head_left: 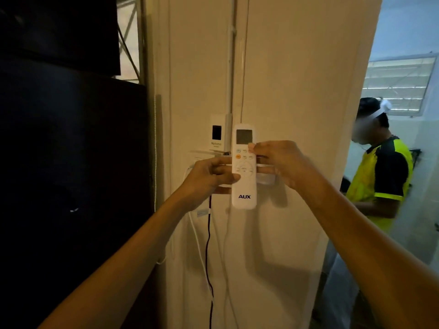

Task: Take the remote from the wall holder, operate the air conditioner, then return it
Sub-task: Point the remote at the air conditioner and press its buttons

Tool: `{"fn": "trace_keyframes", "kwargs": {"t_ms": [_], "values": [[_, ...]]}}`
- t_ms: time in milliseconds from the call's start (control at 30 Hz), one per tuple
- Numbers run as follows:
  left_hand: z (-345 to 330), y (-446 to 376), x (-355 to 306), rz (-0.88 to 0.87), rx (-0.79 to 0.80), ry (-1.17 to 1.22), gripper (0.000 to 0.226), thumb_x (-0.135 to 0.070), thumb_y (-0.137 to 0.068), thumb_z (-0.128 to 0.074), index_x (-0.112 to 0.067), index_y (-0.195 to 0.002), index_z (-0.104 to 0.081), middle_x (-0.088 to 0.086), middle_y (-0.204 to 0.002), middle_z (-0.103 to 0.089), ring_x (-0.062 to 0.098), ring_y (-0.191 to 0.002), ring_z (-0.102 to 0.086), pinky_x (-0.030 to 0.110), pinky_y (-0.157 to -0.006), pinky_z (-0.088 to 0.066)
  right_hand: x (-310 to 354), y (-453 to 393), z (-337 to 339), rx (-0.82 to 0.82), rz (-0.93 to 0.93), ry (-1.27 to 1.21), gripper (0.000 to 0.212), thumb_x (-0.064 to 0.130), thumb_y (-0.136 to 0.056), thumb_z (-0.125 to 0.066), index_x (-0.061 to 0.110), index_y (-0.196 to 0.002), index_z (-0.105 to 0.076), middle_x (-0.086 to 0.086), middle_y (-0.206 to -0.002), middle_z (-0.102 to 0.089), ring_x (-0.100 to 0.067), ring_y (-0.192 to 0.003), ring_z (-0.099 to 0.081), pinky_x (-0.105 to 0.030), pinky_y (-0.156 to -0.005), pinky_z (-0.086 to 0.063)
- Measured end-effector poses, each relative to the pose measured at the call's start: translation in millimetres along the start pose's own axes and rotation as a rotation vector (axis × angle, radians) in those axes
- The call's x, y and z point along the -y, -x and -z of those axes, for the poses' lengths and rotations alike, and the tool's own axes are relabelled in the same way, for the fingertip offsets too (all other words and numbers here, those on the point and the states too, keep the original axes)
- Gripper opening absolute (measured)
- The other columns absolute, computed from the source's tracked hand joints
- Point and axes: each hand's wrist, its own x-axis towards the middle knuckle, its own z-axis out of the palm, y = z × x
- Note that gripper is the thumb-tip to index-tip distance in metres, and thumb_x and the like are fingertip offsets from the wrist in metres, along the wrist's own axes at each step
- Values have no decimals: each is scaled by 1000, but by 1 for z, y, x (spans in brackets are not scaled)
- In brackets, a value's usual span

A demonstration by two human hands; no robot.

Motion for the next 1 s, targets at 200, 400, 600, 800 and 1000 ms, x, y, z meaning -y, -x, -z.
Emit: {"fn": "trace_keyframes", "kwargs": {"t_ms": [200, 400, 600, 800, 1000], "values": [[30, 47, -16, 4, -80, -41, 32, -5, -83, -66, -35, -91, -62, -15, -83, -78, 2, -79, -74, 15, -53, -57, 9, 25, -47, 63, 41, 40, 13, 21, -76, -72, 15, -86, -68, -2, -84, -74, -11, -66, -73, -22, -45, -55], [68, 116, -33, -15, -142, -70, 32, -6, -83, -66, -33, -99, -61, -3, -96, -74, 8, -86, -73, 21, -59, -60, 4, 79, -104, 152, -6, 67, 11, 29, -80, -68, 23, -89, -66, 7, -70, -75, -10, -67, -73, -23, -47, -55], [108, 194, -62, -47, -165, -33, 30, -7, -85, -64, -29, -106, -61, -8, -97, -74, 9, -89, -73, 21, -62, -60, 3, 158, -178, 127, 76, 53, 13, 27, -88, -57, 34, -98, -63, 11, -88, -70, -3, -70, -71, -16, -49, -54], [147, 273, -85, 5, -153, -20, 30, -7, -85, -64, -28, -107, -63, -13, -93, -77, 10, -90, -73, 18, -62, -59, 8, 230, -244, 125, 42, -34, 18, 26, -86, -59, 33, -103, -61, 7, -99, -70, -13, -88, -69, -31, -66, -60], [167, 326, -114, 10, -139, -18, 35, -6, -86, -62, -39, -97, -64, -19, -91, -77, 4, -89, -73, 15, -60, -57, 25, 273, -282, 173, 24, -93, 19, 22, -88, -57, 31, -104, -61, 3, -106, -70, -18, -95, -69, -40, -75, -60]]}}
